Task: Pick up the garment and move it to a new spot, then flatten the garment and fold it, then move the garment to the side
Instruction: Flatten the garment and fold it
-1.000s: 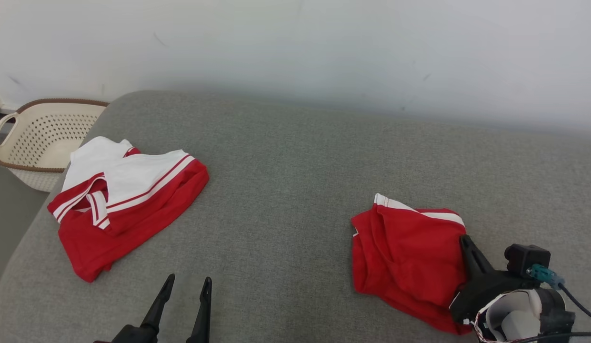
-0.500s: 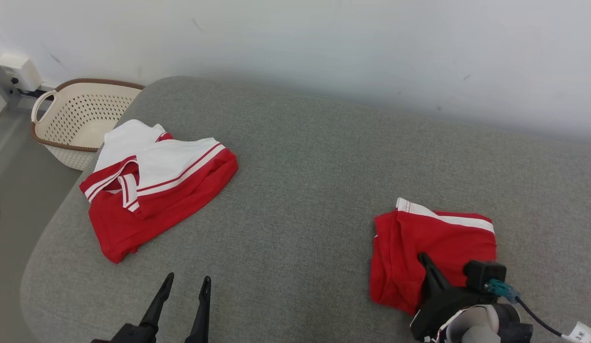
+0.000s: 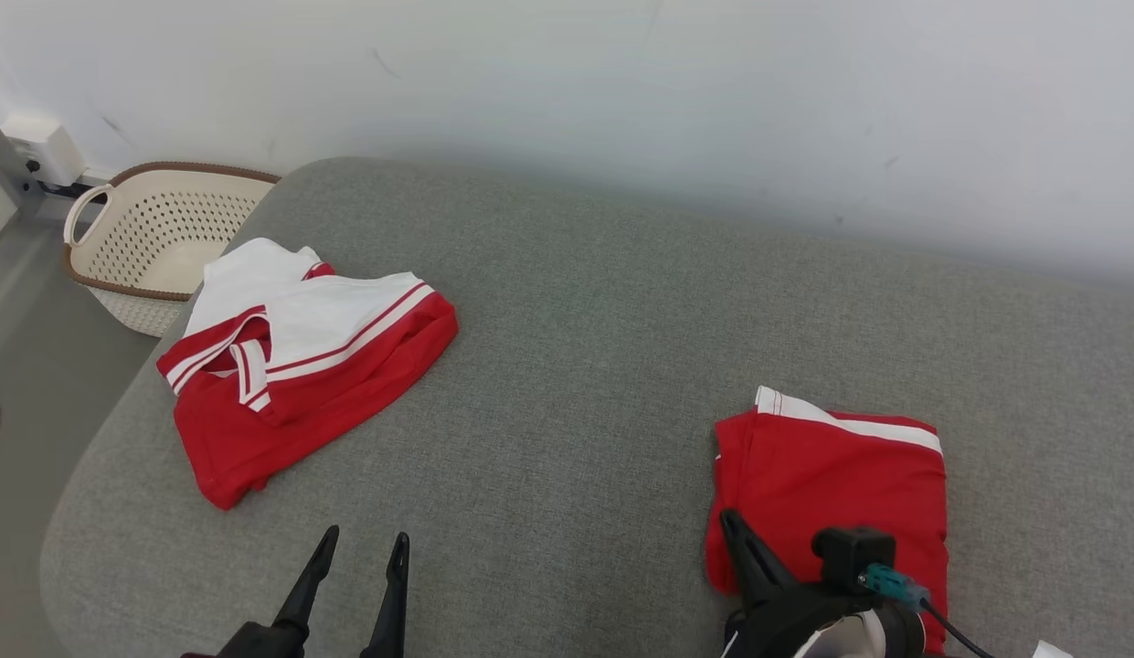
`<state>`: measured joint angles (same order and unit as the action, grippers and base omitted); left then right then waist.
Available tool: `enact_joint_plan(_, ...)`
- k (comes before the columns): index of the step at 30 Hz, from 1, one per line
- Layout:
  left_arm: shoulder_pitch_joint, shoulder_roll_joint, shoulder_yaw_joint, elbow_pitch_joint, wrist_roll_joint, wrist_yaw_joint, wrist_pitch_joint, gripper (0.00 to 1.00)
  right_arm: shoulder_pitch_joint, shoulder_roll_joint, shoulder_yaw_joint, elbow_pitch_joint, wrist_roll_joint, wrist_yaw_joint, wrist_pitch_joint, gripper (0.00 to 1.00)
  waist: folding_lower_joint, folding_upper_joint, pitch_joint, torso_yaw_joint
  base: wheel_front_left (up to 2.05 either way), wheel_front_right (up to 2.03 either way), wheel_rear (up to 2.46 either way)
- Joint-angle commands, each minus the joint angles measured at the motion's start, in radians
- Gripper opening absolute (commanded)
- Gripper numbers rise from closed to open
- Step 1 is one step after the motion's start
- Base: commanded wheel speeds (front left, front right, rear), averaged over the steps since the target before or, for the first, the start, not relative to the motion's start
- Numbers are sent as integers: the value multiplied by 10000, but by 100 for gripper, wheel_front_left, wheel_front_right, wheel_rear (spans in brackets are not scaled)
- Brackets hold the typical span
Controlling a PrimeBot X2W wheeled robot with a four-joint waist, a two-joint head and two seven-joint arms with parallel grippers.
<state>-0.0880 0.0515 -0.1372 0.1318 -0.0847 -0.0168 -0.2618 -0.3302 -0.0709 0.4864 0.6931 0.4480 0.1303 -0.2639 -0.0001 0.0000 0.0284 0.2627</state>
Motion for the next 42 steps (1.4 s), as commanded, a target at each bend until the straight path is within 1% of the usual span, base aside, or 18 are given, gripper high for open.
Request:
enact_joint_plan(1, -49, 11, 32, 34, -31, -1, -48, 100, 72, -17, -4, -199, 106, 9, -6, 0, 1, 0, -6, -27, 0, 0, 0)
enact_joint_plan(4, 2, 8, 83, -17, -38, 49, -48, 100, 122, -142, -32, -901, 261, 9, -6, 0, 1, 0, -16, -103, 0, 0, 0)
enact_joint_plan(7, 81, 6, 120, -58, -53, 78, -48, 100, 242, -383, -341, -1808, 536, 9, -5, 0, 1, 0, -40, -200, 0, 0, 0)
enact_joint_plan(8, 81, 6, 120, -58, -53, 78, -48, 100, 242, -383, -341, -1808, 536, 9, -5, 0, 1, 0, -40, -200, 0, 0, 0)
enact_joint_plan(10, 127, 8, 166, -80, -83, 93, -48, 100, 313, -532, -534, -2377, 597, 9, -5, 0, 1, 0, -53, -292, 0, 0, 0)
enact_joint_plan(13, 237, 5, 192, -133, -92, 119, -48, 100, 408, -842, -910, -2967, 467, 9, -6, 0, 1, 0, -82, -447, 0, 0, 0)
enact_joint_plan(17, 300, 8, 244, -208, -57, 159, -48, 100, 480, -1194, -1631, -3446, 279, 9, -5, 0, 1, 0, -100, -670, 0, 0, 0)
enact_joint_plan(18, 276, 22, 251, -226, -7, 159, -48, 100, 548, -1291, -1851, -3482, 199, 9, -5, 12, 1, 0, -104, -717, 0, 0, 0)
enact_joint_plan(19, 267, 33, 301, -274, 38, 189, -48, 100, 645, -1408, -2352, -3601, 94, 9, -5, 47, 1, 0, -116, -825, 0, 0, 0)
enact_joint_plan(20, 269, 40, 332, -285, 48, 197, -48, 100, 682, -1468, -2568, -3602, 40, 9, -5, 89, 1, 0, -124, -877, 0, 0, 0)
enact_joint_plan(21, 275, 43, 365, -298, 48, 214, -48, 100, 721, -1532, -2747, -3612, 19, 9, -5, 100, 1, 0, -133, -921, 0, 0, 0)
enact_joint_plan(28, 382, 57, 529, -404, 55, 234, -48, 100, 1137, -1944, -3750, -3478, 106, 9, -5, 100, 1, 0, -190, -1096, 0, 0, 0)
enact_joint_plan(31, 426, 53, 539, -422, 55, 215, -48, 100, 1263, -2065, -3880, -3188, 277, 9, -7, 100, 1, 0, -187, -1104, 0, 0, 0)
enact_joint_plan(38, 482, 47, 576, -394, 58, 193, -48, 100, 974, -2389, -2895, -2088, 1277, 9, 57, 100, 1, 0, -215, -1083, 0, 0, 0)
enact_joint_plan(42, 447, 40, 572, -354, 29, 149, -48, 100, 753, -2481, -2105, -1677, 2026, 9, 459, 100, 1, 0, -212, -1037, 0, 0, 0)
